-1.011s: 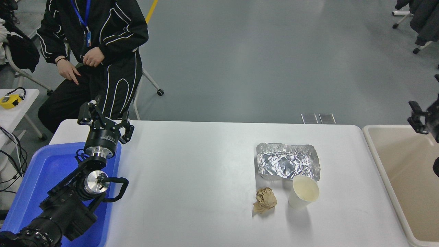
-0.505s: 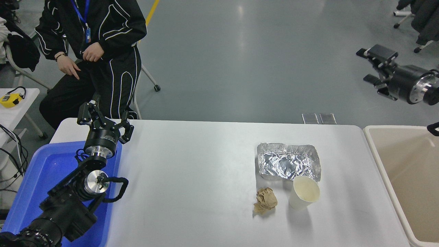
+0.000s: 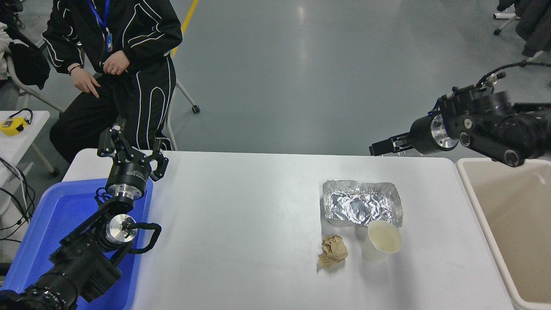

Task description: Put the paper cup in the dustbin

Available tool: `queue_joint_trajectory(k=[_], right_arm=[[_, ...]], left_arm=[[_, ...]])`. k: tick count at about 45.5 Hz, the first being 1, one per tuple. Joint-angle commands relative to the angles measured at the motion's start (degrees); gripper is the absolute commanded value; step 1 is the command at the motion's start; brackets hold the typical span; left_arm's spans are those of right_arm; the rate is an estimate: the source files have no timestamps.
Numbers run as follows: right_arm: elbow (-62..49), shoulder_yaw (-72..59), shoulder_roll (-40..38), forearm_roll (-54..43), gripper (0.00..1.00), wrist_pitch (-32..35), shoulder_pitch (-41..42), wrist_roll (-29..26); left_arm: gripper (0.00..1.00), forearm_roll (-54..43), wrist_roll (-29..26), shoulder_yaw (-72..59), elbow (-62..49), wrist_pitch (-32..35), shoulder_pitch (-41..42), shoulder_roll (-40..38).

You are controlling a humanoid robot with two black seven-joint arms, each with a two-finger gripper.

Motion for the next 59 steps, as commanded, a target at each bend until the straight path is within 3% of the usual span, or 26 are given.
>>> queue_joint_trajectory(k=[1,17,33,59], right_arm=[[6.3,-9.1,4.8,-5.7,0.99,0.5,3.0,0.0],[20.9,-11.3,-6.7,-8.6,0.99,2.5,4.6,0.0],[19.9,-3.9,-8.1,-8.0,0.99,2.0,-4.0,-0.3],[8.2,1.1,-6.5,-7.7,0.98,-1.9,-15.2,-0.4]], left_arm=[[1.0,0.0,0.0,0.0,0.0,0.0,0.0,0.0],[1.0,0.0,0.0,0.0,0.0,0.0,0.0,0.0],[1.0,0.0,0.0,0.0,0.0,0.0,0.0,0.0],[1.0,0.0,0.0,0.0,0.0,0.0,0.0,0.0]])
